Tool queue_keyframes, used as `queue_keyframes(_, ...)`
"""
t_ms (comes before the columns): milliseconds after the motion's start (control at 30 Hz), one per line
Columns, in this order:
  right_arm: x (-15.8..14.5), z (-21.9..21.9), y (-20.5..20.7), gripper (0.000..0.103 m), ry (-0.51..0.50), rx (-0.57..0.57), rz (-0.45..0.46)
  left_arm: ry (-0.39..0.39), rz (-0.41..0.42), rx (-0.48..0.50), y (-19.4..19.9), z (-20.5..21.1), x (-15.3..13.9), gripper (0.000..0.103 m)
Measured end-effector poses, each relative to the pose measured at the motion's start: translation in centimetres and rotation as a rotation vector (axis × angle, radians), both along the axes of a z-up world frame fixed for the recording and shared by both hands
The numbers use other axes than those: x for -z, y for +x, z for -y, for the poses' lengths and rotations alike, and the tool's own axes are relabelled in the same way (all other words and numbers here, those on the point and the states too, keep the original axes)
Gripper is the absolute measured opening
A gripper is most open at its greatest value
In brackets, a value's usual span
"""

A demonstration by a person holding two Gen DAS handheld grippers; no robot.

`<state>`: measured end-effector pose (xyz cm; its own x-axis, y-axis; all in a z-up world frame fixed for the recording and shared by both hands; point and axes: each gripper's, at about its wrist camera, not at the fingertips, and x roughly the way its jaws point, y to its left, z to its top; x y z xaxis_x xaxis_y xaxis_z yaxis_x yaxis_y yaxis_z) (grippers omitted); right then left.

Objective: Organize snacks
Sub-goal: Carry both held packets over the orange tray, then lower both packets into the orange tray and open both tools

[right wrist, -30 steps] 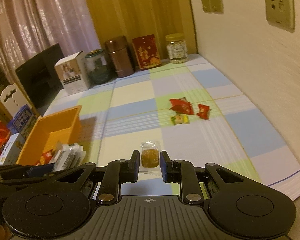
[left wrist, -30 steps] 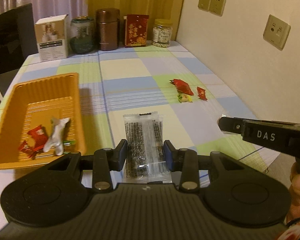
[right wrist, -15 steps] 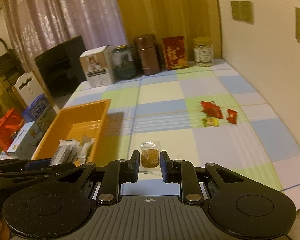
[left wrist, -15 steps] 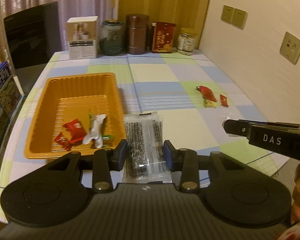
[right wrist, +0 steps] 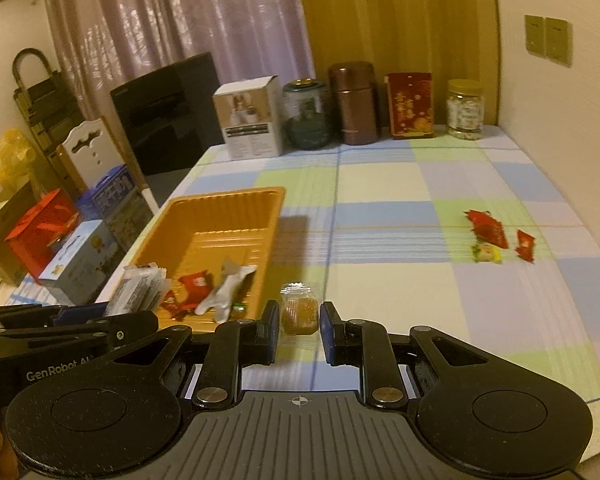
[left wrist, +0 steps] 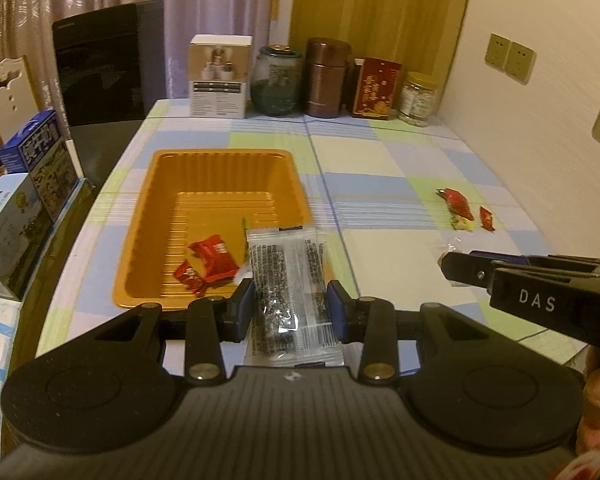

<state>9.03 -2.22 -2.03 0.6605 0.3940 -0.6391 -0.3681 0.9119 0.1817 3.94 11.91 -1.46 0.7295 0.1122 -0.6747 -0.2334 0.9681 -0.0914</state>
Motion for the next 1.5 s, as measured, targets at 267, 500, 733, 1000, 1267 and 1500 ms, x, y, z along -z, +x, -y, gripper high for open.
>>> queue_keyframes(267,0.3,-2.1,0.5,0.022,-0.005,-0.035,-0.003,0.007,0.004,-0.041,-0.5,-1.9,-0.1,0.035)
queue_keyframes(500,0.5,-3.3,1.1,0.022,-0.002,-0.052,-0.008,0.004,0.000,-0.051,-0.2,-3.0,0.1,0.035)
queue_keyframes(733,1.0,-4.3,2.0,0.022,0.003,-0.069,-0.018,0.000,-0.011,-0.058,0.5,-3.9,0.5,0.035)
queue_keyframes(1000,1.6,-5.8,3.2,0.022,0.002,-0.092,-0.027,-0.002,-0.015,-0.072,1.3,-5.5,1.0,0.035)
queue_keyframes(1267,2.2,-7.7,5.3,0.022,0.004,-0.122,-0.030,-0.004,-0.016,-0.072,2.9,-7.2,1.7,0.035)
queue_keyframes(1500,3.5,-9.2,7.1,0.022,0.008,-0.136,-0.053,0.016,-0.036,-0.061,4.8,-8.5,2.4,0.035)
